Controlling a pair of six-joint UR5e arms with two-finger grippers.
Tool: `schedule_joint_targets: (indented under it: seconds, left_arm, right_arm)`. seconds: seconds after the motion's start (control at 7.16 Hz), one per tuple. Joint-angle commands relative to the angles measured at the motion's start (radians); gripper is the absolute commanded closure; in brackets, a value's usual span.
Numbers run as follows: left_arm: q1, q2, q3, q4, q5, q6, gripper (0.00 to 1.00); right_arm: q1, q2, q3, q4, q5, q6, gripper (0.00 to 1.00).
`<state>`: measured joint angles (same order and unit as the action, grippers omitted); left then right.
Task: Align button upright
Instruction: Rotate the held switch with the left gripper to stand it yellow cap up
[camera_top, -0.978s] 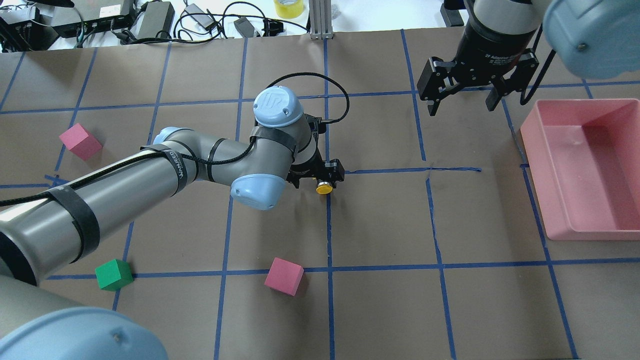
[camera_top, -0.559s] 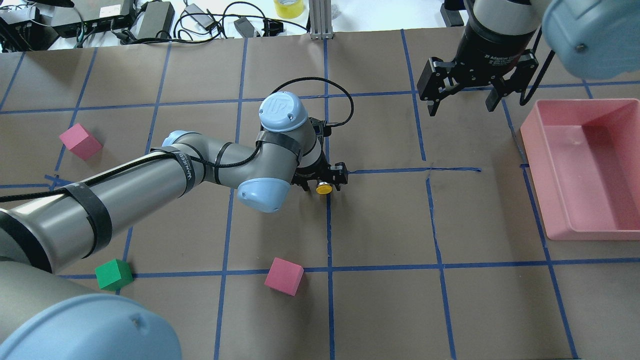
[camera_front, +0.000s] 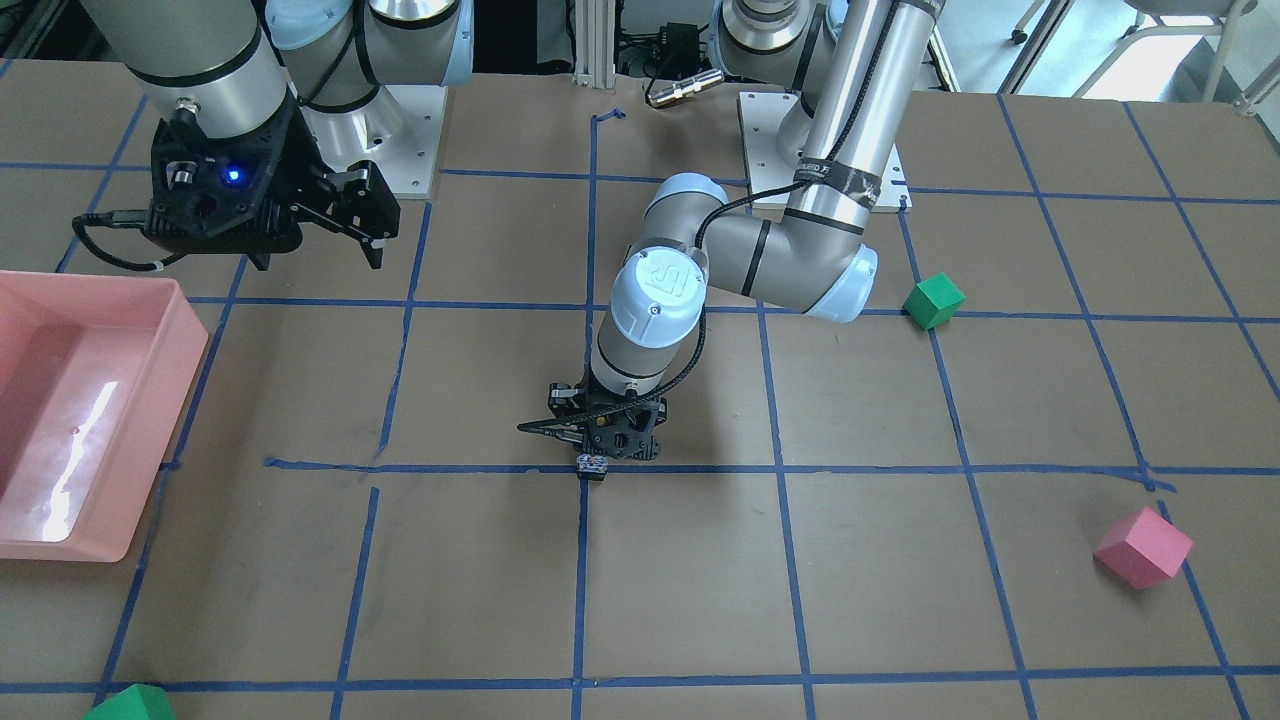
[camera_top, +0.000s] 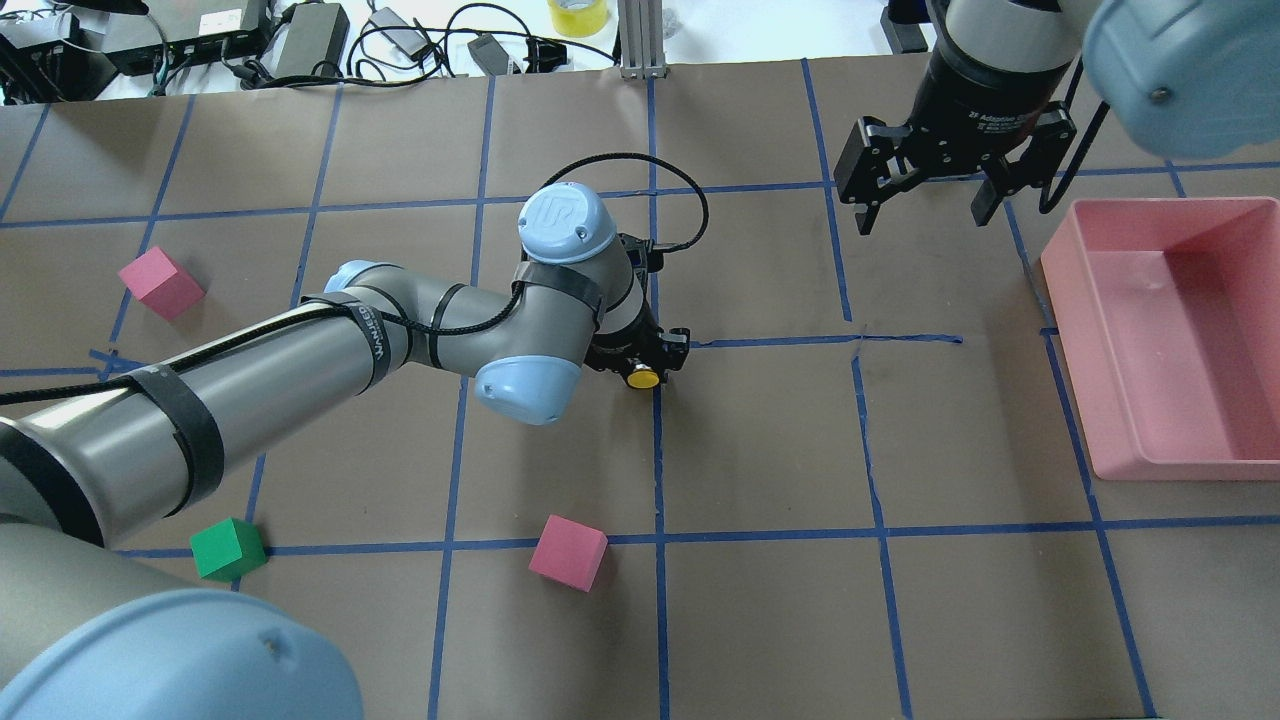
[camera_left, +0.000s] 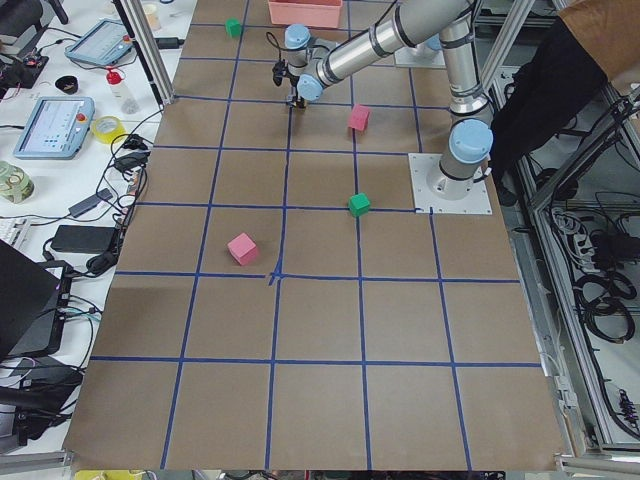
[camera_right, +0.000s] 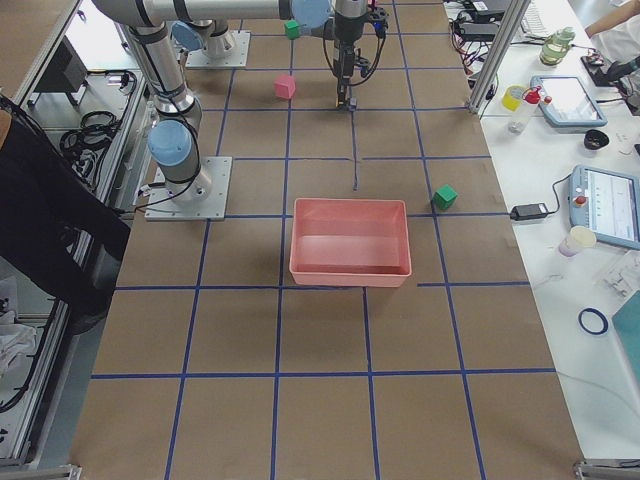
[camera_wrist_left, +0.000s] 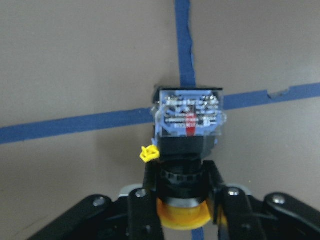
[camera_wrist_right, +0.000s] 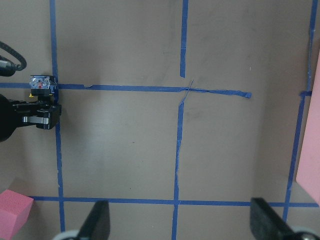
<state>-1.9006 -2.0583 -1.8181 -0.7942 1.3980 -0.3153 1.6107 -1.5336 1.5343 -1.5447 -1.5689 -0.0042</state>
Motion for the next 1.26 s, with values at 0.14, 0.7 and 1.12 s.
schedule_joint_targets:
  seconds: [0.14,0.7,1.12]
  left_arm:
    - [0.006,0.035,0.055,-0.228,-0.089,-0.252,1.00]
    - [0.128,0.017,0.053,-0.261,-0.470,-0.716,1.00]
    - [0.185,-0.014,0.014,-0.261,-0.620,-0.832,1.00]
  right_arm:
    - [0.000,0.000,0.006,-0.031,-0.002,-0.005,0.00]
    - [0.000,0.000,0.009,-0.023,-0.003,-0.005,0.00]
    - [0.002,0.001,0.013,-0.028,-0.002,-0.004,0.00]
